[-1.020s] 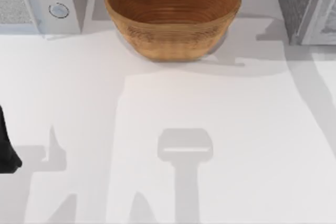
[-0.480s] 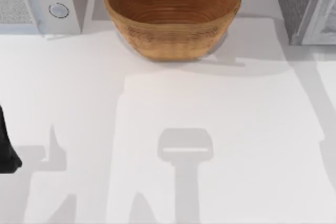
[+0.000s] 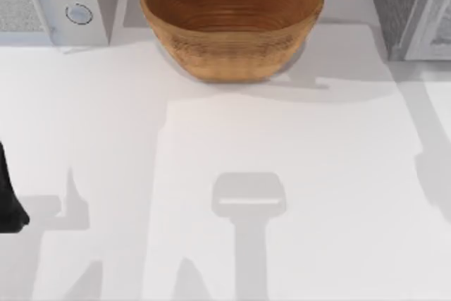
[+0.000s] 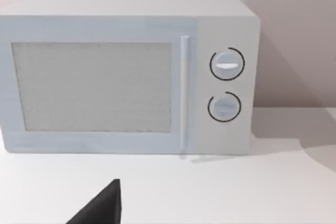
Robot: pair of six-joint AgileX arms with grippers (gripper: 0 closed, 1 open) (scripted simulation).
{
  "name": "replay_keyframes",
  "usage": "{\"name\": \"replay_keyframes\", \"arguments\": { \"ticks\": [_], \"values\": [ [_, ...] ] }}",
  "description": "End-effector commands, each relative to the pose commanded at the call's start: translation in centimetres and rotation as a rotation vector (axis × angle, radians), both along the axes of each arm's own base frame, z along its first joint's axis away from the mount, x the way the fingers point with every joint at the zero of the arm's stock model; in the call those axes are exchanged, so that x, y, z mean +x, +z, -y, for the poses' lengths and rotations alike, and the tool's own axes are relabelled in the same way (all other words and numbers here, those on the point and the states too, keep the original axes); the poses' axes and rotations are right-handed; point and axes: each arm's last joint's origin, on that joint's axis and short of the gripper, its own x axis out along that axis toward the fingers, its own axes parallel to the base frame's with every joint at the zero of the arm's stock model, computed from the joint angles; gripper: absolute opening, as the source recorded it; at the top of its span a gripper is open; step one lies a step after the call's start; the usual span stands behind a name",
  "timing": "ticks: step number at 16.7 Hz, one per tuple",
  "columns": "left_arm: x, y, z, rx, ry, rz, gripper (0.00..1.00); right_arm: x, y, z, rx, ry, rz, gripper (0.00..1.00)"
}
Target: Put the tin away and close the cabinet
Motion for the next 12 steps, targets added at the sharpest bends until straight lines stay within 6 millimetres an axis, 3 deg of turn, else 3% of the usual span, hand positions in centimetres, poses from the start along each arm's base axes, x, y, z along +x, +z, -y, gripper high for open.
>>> {"name": "replay_keyframes", "arguments": {
  "ticks": [6,12],
  "values": [
    [0.0,0.0,0.0,0.0,0.0,0.0,1.0,0.42,-0.25,0.06,0.0,0.0,-0.004,0.0],
    [0.0,0.0,0.0,0.0,0.0,0.0,1.0,0.42,-0.25,0.06,0.0,0.0,-0.004,0.45]
  ]
}}
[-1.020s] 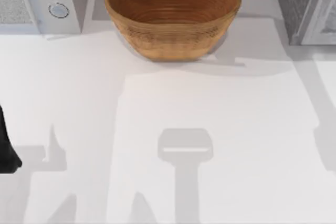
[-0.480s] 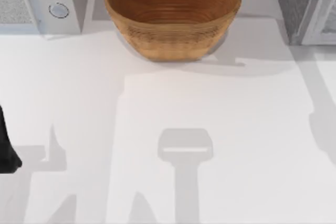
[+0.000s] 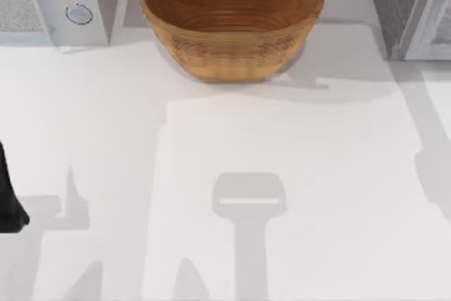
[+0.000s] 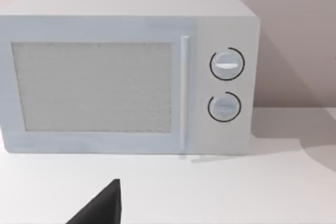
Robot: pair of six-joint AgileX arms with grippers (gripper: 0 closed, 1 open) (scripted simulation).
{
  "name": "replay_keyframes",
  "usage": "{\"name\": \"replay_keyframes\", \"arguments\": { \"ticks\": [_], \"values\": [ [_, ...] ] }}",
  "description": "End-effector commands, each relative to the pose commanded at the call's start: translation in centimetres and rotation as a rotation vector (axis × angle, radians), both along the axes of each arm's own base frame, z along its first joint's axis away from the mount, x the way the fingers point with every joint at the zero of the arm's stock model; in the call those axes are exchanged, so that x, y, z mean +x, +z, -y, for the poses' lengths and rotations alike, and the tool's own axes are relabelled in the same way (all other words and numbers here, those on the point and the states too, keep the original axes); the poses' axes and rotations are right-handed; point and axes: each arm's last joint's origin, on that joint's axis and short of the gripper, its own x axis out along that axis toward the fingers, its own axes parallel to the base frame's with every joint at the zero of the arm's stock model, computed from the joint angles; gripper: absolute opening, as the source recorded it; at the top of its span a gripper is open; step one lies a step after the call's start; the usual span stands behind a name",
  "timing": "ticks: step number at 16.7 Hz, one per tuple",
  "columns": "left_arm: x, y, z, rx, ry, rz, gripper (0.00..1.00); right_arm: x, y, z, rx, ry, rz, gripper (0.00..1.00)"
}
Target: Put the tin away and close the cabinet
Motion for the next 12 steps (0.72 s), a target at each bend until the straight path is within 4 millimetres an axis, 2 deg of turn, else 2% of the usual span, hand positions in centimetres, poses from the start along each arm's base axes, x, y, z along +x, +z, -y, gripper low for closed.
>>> {"name": "replay_keyframes", "arguments": {
  "ticks": [7,12],
  "values": [
    [0.0,0.0,0.0,0.0,0.0,0.0,1.0,0.0,0.0,0.0,0.0,0.0,0.0,0.98],
    [0.0,0.0,0.0,0.0,0.0,0.0,1.0,0.0,0.0,0.0,0.0,0.0,0.0,1.0]
  ]
}}
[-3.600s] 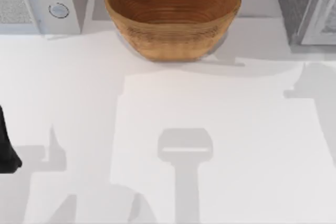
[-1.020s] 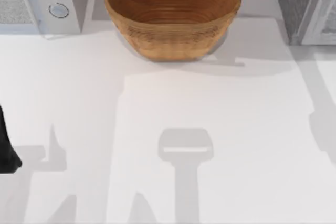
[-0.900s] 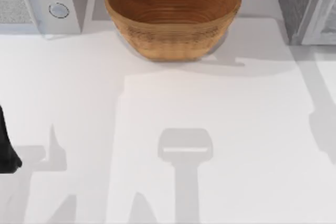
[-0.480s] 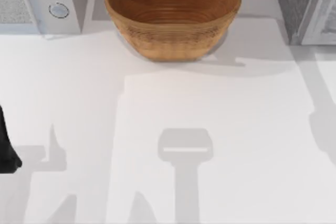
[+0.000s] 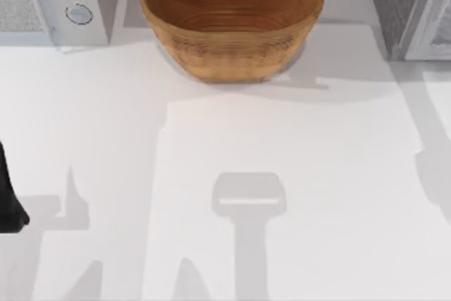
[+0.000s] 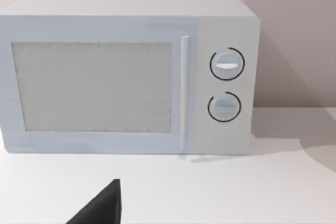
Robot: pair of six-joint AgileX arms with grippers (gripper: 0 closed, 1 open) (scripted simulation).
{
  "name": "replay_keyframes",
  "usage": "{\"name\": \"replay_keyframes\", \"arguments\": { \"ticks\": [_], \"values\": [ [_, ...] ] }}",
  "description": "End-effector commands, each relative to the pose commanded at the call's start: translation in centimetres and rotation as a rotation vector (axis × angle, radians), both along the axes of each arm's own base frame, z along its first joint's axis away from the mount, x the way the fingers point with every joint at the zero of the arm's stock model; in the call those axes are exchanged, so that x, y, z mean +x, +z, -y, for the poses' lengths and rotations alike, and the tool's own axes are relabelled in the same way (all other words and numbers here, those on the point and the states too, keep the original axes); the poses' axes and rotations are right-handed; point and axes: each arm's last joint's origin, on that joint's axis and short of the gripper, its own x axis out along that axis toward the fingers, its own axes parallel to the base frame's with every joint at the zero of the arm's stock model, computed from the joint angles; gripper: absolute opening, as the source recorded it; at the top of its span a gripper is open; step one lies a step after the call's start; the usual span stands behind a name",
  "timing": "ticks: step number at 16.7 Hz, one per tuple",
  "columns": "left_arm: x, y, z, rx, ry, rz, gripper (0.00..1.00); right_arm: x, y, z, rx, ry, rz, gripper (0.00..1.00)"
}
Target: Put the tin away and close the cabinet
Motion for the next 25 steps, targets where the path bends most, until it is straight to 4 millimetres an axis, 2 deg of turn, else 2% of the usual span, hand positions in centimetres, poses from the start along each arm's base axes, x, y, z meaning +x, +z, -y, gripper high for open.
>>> {"name": "replay_keyframes", "arguments": {
  "ticks": [6,9,11,13,16,18,20,25],
  "values": [
    [0.0,0.0,0.0,0.0,0.0,0.0,1.0,-0.2,0.2,0.0,-0.001,0.003,0.005,1.0],
    [0.0,0.0,0.0,0.0,0.0,0.0,1.0,-2.1,1.5,0.4,-0.008,0.01,0.047,1.0],
    [0.0,0.0,0.0,0.0,0.0,0.0,1.0,-4.6,2.9,0.7,-0.016,0.02,0.09,1.0],
    [0.0,0.0,0.0,0.0,0.0,0.0,1.0,-8.1,4.1,1.2,-0.026,0.032,0.138,1.0],
    [0.0,0.0,0.0,0.0,0.0,0.0,1.0,-14.3,4.1,2.0,-0.042,0.049,0.188,1.0],
    [0.0,0.0,0.0,0.0,0.0,0.0,1.0,-18.0,2.0,2.4,-0.051,0.057,0.186,1.0],
    [0.0,0.0,0.0,0.0,0.0,0.0,1.0,-21.0,-2.1,2.9,-0.056,0.062,0.152,1.0],
    [0.0,0.0,0.0,0.0,0.0,0.0,1.0,-26.6,-16.9,3.8,-0.051,0.057,0.027,1.0]
  ]
}}
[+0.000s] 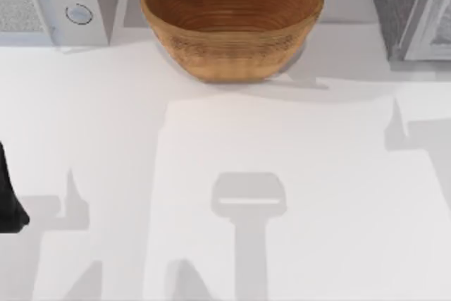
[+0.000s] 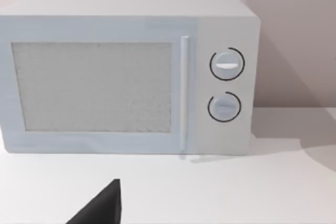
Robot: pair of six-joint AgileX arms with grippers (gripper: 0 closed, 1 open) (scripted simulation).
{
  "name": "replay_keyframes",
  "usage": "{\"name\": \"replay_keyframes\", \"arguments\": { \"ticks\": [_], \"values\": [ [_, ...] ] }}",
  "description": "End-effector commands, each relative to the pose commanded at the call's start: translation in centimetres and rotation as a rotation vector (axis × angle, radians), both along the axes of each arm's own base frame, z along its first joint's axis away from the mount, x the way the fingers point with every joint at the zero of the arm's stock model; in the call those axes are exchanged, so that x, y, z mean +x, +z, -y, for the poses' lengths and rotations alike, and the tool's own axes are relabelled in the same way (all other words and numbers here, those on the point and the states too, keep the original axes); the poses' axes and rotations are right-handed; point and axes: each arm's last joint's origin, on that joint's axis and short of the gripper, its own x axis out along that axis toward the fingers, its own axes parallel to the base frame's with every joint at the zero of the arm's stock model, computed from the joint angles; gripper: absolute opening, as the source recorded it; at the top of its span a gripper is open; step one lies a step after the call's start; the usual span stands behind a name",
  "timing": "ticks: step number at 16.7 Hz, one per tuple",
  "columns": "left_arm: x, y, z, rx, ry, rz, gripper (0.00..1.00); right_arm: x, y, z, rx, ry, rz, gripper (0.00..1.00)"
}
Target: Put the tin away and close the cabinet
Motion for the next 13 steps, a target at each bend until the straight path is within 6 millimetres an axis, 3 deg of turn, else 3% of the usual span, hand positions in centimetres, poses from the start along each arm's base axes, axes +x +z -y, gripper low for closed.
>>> {"name": "replay_keyframes", "arguments": {
  "ticks": [4,7,10,13],
  "values": [
    [0.0,0.0,0.0,0.0,0.0,0.0,1.0,-2.7,-10.6,0.4,0.018,-0.019,-0.032,1.0],
    [0.0,0.0,0.0,0.0,0.0,0.0,1.0,-3.4,-16.1,0.6,0.033,-0.036,-0.031,1.0],
    [0.0,0.0,0.0,0.0,0.0,0.0,1.0,-3.5,-19.3,0.7,0.044,-0.048,-0.026,1.0],
    [0.0,0.0,0.0,0.0,0.0,0.0,1.0,-3.5,-20.1,0.7,0.048,-0.052,-0.025,1.0]
  ]
}}
